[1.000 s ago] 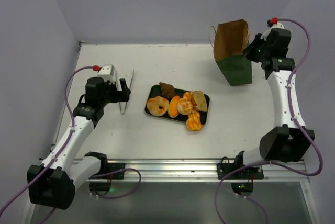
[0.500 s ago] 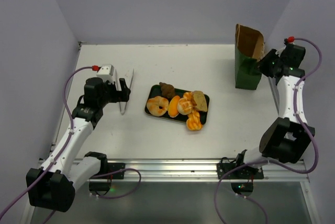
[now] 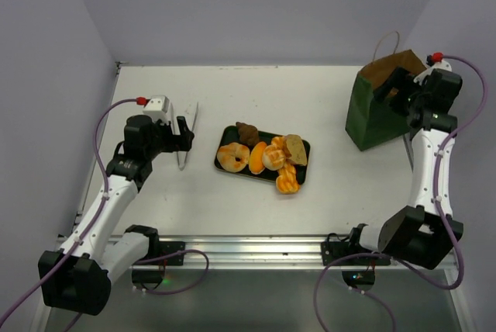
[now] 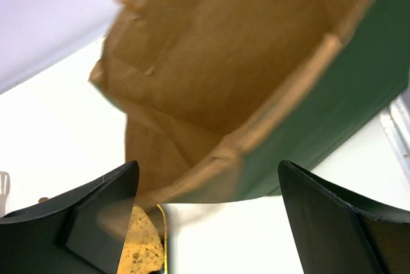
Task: Take the fake bread out of the paper bag
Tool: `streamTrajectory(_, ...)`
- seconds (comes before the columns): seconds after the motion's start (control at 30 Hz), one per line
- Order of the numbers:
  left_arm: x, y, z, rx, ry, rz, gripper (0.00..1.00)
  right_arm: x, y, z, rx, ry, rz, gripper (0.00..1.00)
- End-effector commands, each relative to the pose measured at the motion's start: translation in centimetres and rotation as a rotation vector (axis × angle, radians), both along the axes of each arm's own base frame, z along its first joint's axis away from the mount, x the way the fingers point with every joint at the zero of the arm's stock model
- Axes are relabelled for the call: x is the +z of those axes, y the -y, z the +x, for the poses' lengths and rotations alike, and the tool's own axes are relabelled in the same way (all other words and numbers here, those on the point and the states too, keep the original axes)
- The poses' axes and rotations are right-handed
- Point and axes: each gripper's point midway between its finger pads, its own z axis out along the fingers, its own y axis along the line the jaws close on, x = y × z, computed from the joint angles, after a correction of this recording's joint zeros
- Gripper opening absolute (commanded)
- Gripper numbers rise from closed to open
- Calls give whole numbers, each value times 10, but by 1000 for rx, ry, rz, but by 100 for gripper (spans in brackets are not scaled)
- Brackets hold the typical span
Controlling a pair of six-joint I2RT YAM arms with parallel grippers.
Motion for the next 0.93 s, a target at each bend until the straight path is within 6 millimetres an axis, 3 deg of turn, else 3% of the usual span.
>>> streamTrajectory(0.0,8,2,0,-24,42,11,100,21,9,-13,-15,58,-112,96)
streamTrajectory(0.3,12,3,-2,-30,56,11,99,23,5,-41,-11,52,-172,99)
streamTrajectory(0.47,14,4,-2,-33,64,10,100,42,-6,-69,37,101,-255,99)
streamTrajectory(0.73,20,5,-4,-39,85,8,100,36,13,-110,-70,-43,-353,99)
streamTrajectory(0.9,22,6,-5,-36,94,12,100,40,16,-127,-45,3,-493,99)
